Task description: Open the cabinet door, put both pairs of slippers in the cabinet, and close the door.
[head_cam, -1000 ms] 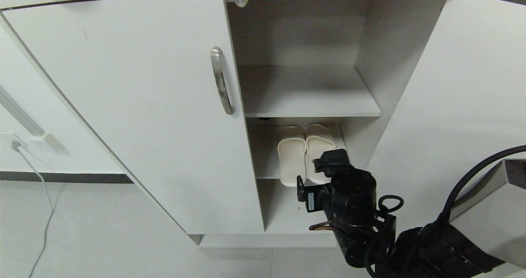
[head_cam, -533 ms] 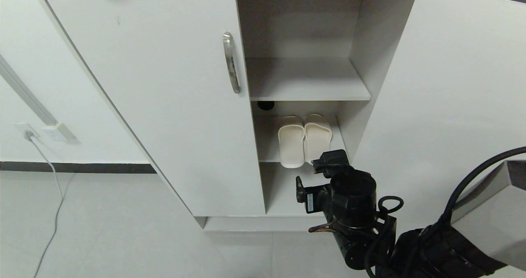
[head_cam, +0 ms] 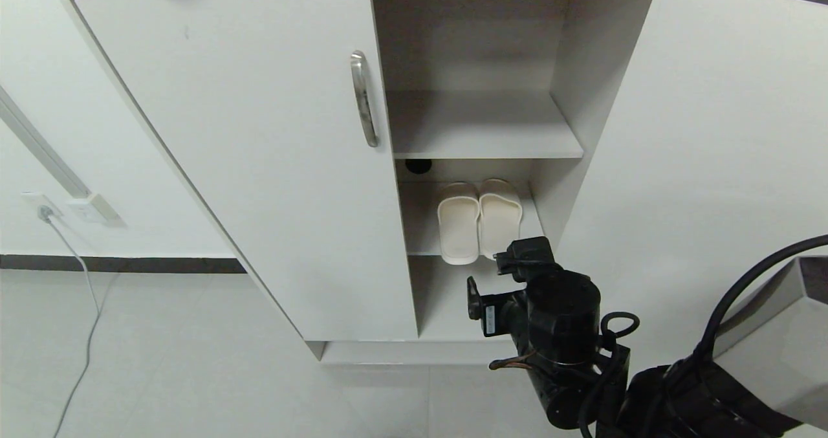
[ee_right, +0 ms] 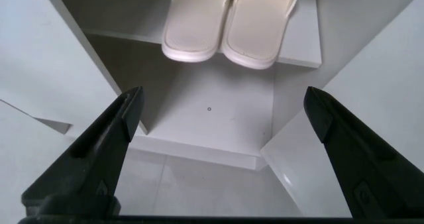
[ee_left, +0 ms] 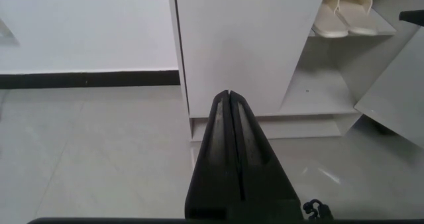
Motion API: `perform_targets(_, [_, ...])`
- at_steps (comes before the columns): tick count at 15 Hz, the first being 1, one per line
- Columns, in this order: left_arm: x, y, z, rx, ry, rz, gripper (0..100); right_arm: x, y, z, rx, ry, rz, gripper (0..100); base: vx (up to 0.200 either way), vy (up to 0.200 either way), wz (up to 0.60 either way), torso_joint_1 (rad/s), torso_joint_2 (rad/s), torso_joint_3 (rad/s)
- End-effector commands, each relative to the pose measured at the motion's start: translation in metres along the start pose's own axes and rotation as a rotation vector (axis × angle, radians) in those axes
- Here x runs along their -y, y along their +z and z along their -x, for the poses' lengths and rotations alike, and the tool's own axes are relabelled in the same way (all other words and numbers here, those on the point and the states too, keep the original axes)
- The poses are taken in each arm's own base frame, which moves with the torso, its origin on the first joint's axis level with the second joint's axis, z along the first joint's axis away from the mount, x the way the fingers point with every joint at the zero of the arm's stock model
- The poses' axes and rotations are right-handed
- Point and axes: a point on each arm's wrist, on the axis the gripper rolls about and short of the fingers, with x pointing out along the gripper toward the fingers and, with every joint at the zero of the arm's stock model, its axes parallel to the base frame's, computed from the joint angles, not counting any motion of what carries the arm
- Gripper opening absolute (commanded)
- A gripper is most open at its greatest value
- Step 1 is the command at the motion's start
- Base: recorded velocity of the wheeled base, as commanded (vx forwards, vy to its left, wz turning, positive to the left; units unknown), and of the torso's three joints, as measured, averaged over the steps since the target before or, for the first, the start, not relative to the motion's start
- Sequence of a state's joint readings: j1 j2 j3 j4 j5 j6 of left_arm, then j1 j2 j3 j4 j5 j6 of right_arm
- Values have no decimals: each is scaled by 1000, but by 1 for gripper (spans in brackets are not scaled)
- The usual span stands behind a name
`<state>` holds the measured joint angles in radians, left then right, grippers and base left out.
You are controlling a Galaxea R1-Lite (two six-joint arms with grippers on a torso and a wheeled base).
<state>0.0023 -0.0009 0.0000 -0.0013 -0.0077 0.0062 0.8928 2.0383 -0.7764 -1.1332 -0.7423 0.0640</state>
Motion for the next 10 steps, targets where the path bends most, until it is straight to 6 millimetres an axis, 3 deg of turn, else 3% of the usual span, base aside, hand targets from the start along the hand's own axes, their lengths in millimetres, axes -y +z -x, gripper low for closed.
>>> perform_targets(1, [0, 0, 0, -1, -1, 0, 0, 0, -1, 0, -1, 1, 1, 100, 0, 0, 0, 0, 0, 0])
perform_targets(5, [0, 0, 0, -2, 1, 0, 0, 0, -1, 1, -3, 3, 2, 100, 0, 0, 0, 0, 0, 0])
perform_targets(10, [0, 0, 0, -1, -1, 0, 0, -1, -2, 1, -4, 4, 3, 100, 0, 0, 0, 3, 4, 177])
